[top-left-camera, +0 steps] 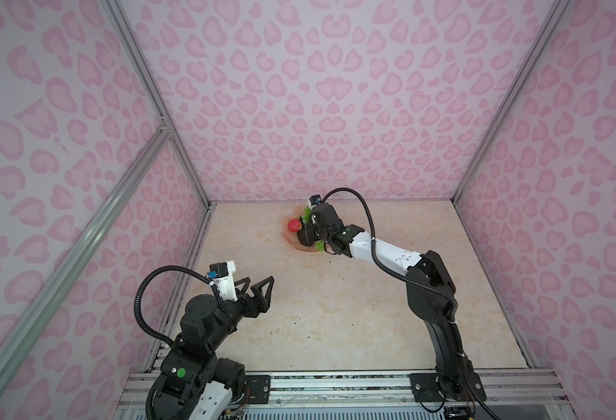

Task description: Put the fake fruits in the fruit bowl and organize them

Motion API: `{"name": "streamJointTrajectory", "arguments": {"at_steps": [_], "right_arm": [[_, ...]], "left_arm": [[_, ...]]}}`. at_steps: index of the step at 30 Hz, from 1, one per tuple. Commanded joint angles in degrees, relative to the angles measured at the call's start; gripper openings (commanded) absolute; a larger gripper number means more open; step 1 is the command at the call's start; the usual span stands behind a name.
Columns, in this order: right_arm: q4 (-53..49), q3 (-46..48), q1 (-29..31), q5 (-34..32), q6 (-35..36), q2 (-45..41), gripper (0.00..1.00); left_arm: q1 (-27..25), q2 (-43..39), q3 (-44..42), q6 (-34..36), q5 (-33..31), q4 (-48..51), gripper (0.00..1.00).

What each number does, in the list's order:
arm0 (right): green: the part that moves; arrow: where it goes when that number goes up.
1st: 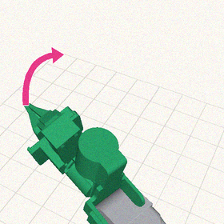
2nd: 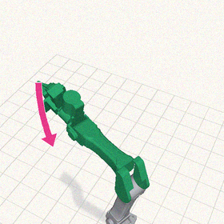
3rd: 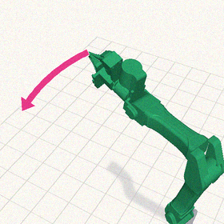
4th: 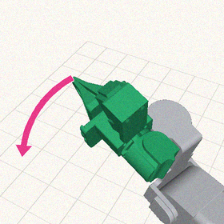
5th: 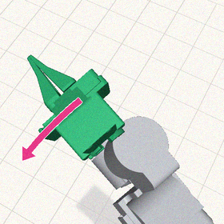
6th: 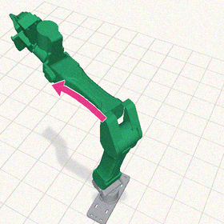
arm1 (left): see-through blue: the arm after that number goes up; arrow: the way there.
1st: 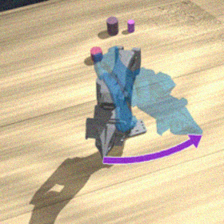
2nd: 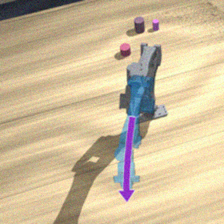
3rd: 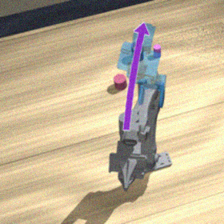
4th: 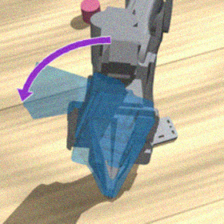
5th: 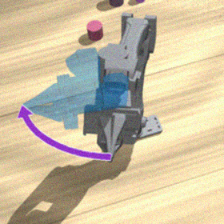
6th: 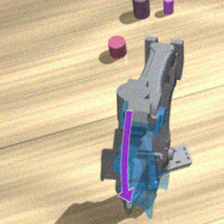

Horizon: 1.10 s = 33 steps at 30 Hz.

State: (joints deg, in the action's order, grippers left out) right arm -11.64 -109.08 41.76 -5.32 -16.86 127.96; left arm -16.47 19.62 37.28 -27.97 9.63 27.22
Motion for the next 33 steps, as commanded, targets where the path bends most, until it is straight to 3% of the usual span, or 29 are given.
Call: {"name": "streamJointTrajectory", "arguments": {"at_steps": [1, 5, 9, 14, 16, 17, 20, 26, 28, 33], "right_arm": [[-5.4, -8.7, -1.5, 4.3, 2.5, 7.5, 0.26], [-14.6, -26.5, -2.7, 5.3, 2.8, 19.5, 0.33], [-19.5, -37.4, -3.4, 6.3, 2.6, 25.8, 0.61], [-18.0, -35.1, -4.2, 6.6, 3.0, 21.6, 0.83], [-18.1, -32.7, -4.2, 6.4, 4.4, 17.4, 0.97], [-18.2, -31.7, -4.2, 6.1, 4.8, 15.6, 0.98], [-12.4, -18.8, -4.1, 4.5, 5.7, 3.9, 0.98], [16.1, 28.2, -4.4, -2.2, 5.2, -30.2, 0.99], [20.7, 42.0, -5.0, -5.4, 5.5, -40.1, 0.99], [20.9, 65.8, -10.1, -13.9, 5.7, -59.3, 0.99]], "left_arm": [[0.1, -0.3, 0.2, 0.5, -0.5, -1.5, 0.89], [0.1, -0.1, 0.4, 0.9, -0.8, -1.4, 0.89], [0.0, 0.2, 1.1, 2.6, -2.0, -1.0, 0.89], [0.1, 1.3, 3.1, 6.9, -7.4, -2.1, 0.89], [0.1, 2.7, 3.8, 8.3, -9.6, -3.8, 0.90], [0.1, 3.8, 4.0, 9.0, -10.9, -4.6, 0.90], [0.1, 9.3, 4.9, 10.8, -15.8, -6.5, 0.91], [0.1, 22.8, 2.9, 13.1, -26.8, -16.2, 0.94], [0.2, 24.5, -2.8, 13.7, -32.7, -26.4, 0.99], [2.0, 27.0, -16.1, 17.7, -40.5, -52.9, 0.97]]}}
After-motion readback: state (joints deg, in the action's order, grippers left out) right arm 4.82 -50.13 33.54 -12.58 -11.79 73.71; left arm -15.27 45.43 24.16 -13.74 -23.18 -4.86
